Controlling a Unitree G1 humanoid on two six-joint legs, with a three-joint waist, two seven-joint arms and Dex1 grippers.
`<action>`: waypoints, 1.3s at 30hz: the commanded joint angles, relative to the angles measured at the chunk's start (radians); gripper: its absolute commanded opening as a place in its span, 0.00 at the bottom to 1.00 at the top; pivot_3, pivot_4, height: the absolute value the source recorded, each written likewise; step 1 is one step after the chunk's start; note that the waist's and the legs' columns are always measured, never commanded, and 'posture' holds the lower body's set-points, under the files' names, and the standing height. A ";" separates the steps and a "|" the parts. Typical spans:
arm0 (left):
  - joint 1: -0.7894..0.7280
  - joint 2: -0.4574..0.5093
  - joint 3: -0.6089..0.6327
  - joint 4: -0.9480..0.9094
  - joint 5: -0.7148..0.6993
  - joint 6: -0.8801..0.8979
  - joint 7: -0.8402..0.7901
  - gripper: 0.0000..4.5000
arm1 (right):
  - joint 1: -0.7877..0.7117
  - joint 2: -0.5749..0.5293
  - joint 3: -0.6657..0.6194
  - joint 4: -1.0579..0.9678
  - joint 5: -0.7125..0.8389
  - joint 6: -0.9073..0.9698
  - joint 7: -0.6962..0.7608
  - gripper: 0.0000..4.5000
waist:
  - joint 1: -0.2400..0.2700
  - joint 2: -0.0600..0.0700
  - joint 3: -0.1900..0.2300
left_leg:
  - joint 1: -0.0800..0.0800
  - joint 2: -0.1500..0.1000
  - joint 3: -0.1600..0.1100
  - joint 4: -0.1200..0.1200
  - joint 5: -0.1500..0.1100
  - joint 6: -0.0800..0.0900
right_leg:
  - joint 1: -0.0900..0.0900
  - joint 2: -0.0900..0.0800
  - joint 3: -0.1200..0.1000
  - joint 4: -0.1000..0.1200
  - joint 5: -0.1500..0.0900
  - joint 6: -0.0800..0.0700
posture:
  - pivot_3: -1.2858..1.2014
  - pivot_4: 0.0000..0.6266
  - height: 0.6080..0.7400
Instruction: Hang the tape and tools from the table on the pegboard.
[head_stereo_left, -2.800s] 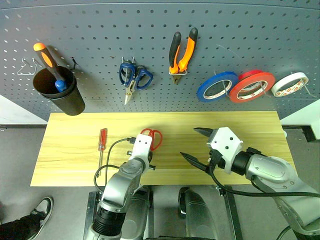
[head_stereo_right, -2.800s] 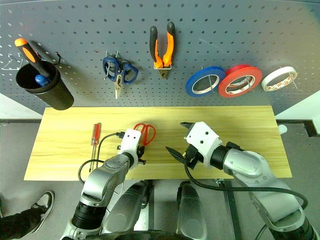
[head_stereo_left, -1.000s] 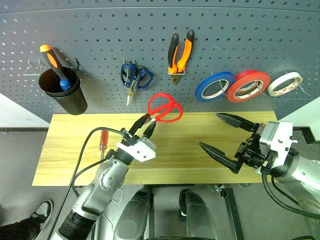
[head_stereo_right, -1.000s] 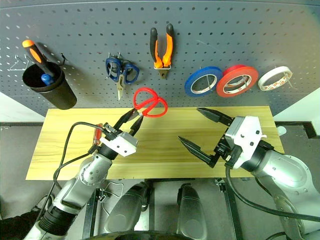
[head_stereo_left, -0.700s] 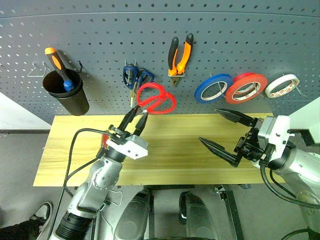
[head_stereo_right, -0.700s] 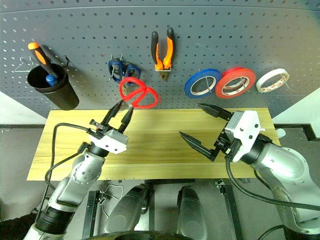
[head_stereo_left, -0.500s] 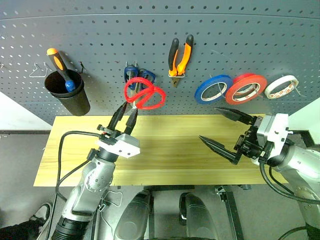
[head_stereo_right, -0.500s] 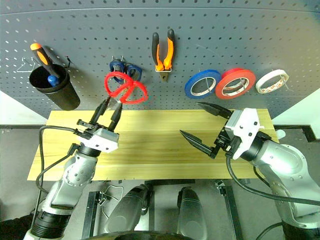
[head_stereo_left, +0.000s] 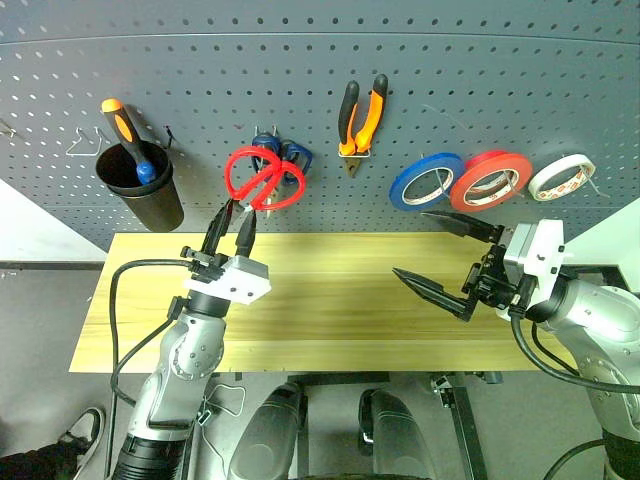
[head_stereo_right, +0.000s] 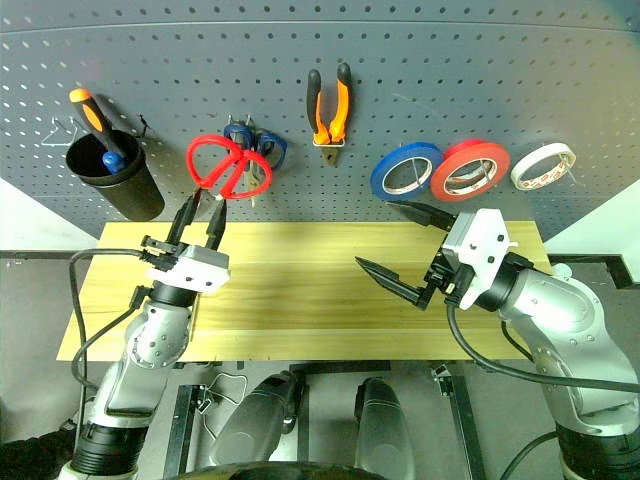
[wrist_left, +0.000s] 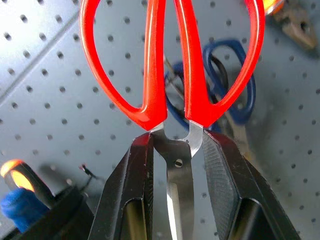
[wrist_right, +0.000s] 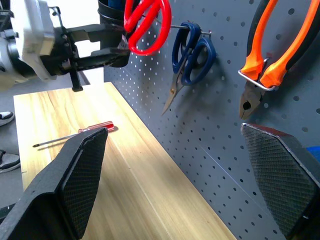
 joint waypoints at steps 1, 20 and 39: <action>-0.019 -0.011 -0.008 0.008 0.009 -0.012 0.017 0.24 | 0.010 -0.012 -0.015 -0.043 0.009 -0.004 -0.008 1.00 | 0.000 0.000 0.000 | 0.000 0.000 0.000 0.000 0.000 0.000 | 0.000 0.000 0.000 0.000 0.000 0.000 | 0.56 0.35 0.89; -0.100 -0.033 -0.045 0.137 0.019 -0.035 0.047 0.24 | 0.068 -0.016 -0.036 -0.110 0.023 0.024 -0.053 1.00 | -0.010 0.000 -0.001 | 0.001 0.000 0.001 0.001 0.000 0.000 | 0.000 0.000 0.001 0.003 0.000 0.000 | 0.54 0.36 0.89; -0.258 -0.019 -0.051 0.469 0.020 -0.030 0.163 0.24 | 0.093 -0.020 -0.048 -0.138 0.028 0.042 -0.075 1.00 | -0.013 -0.001 -0.001 | 0.004 -0.001 0.002 0.003 0.001 -0.001 | 0.001 -0.001 0.002 0.009 0.000 0.000 | 0.54 0.38 0.89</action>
